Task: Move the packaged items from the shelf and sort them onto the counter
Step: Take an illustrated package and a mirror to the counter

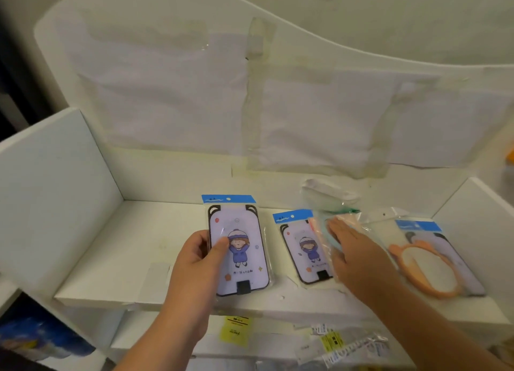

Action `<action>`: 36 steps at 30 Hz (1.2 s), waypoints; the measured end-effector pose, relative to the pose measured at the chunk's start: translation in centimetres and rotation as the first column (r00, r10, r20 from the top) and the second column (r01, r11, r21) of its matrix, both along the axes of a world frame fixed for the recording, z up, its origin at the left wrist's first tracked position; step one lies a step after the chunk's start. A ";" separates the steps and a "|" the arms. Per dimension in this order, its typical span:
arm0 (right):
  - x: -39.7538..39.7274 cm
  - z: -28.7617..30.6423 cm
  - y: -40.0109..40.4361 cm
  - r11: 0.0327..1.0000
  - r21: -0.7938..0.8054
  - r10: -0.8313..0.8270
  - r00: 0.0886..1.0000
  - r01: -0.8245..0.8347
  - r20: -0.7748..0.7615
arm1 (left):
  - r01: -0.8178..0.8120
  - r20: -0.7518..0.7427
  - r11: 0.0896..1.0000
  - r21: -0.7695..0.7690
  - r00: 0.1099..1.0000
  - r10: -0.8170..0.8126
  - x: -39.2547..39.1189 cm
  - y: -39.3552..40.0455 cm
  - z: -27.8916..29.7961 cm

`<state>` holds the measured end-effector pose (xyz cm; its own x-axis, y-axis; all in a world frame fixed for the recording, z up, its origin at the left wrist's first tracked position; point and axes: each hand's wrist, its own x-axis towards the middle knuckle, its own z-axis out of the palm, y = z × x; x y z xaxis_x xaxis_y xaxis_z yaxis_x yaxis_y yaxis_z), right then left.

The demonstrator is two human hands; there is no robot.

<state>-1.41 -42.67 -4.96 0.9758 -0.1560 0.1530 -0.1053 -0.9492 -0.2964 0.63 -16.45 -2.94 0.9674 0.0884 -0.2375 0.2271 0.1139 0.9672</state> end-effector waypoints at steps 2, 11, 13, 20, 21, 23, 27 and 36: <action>-1.0 1.5 -0.1 0.972 0.204 -0.132 0.988 0.115 0.074 | 0.026 -0.010 0.998 -0.050 1.000 -0.026 0.0 -0.7 0.3; -9.1 6.0 -3.8 -0.131 0.988 -0.649 0.760 -0.080 -0.024 | 0.202 -0.064 0.925 -0.323 0.970 -0.234 -2.2 -8.4 3.8; -11.3 7.3 -5.1 -0.217 0.960 -0.650 0.760 -0.179 -0.005 | 0.259 -0.039 0.909 -0.326 0.957 -0.287 -3.3 -10.9 5.0; -20.9 11.7 -10.7 -0.202 0.883 -0.701 0.692 -0.425 0.172 | 0.404 0.041 0.840 -0.363 0.907 -0.419 -9.6 -20.2 8.8; -22.7 12.1 -11.9 -0.193 0.877 -0.718 0.673 -0.440 0.179 | 0.424 0.048 0.829 -0.366 0.897 -0.438 -10.9 -21.7 9.2; -26.1 12.7 -14.4 -0.205 0.857 -0.749 0.639 -0.473 0.174 | 0.456 0.055 0.810 -0.370 0.881 -0.470 -13.6 -24.6 9.9; -32.8 13.2 -20.3 -0.232 0.798 -0.791 0.585 -0.557 0.178 | 0.520 0.054 0.774 -0.360 0.840 -0.539 -19.2 -30.3 10.8; -44.8 12.2 -30.8 -0.202 0.774 -0.826 0.529 -0.600 0.194 | 0.600 0.015 0.726 -0.336 0.774 -0.633 -30.6 -42.8 9.9</action>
